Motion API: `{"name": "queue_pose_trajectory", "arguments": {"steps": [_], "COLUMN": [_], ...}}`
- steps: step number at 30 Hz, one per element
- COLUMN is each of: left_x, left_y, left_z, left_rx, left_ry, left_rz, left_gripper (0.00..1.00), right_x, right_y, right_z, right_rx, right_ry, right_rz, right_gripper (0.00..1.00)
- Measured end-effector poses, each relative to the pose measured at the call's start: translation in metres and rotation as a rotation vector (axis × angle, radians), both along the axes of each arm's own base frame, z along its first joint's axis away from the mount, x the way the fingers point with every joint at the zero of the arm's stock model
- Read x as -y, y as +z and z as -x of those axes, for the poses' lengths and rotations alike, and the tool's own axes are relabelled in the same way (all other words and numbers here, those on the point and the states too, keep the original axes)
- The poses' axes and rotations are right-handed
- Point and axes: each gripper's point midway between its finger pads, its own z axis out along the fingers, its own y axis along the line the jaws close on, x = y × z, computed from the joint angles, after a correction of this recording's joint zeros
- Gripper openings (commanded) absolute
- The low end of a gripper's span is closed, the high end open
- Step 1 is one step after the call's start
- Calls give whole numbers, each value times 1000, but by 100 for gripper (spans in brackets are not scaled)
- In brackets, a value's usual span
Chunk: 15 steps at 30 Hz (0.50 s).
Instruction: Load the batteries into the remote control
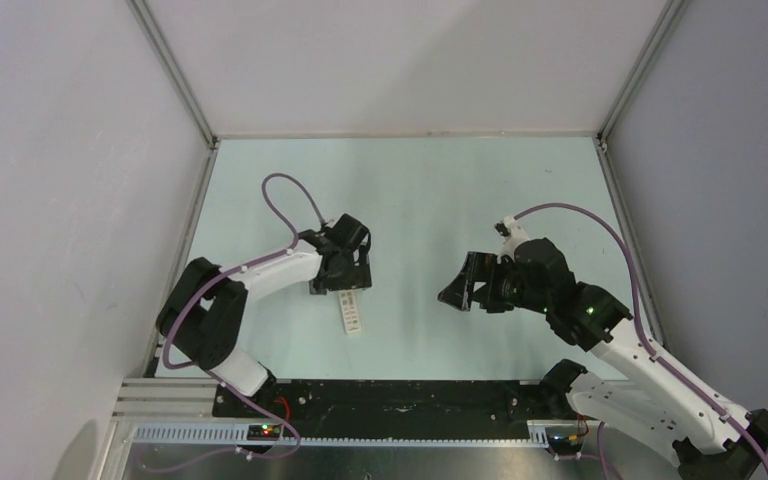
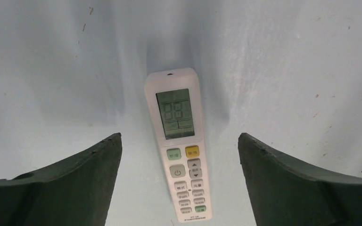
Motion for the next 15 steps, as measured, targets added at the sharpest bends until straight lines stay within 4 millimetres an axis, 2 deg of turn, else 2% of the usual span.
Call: {"name": "queue_pose_trajectory", "arguments": {"steps": [3, 6, 11, 15], "left_x": [0, -2, -4, -19], "left_y": [5, 23, 83, 136], "left_z": [0, 1, 3, 23], "left_rx": [6, 45, 214, 390], "left_ry": [-4, -1, 1, 2], "left_rz": [3, 24, 141, 263], "left_gripper": [100, 100, 100, 100], "right_x": [5, 16, 46, 77], "right_y": [-5, -14, -31, -37], "right_z": [-1, -3, -5, -3], "right_rx": [-12, -31, -64, -78], "right_ry": [-18, -60, -183, -311], "right_rz": [24, 70, 172, 239], "right_gripper": [99, 99, 99, 99]}}
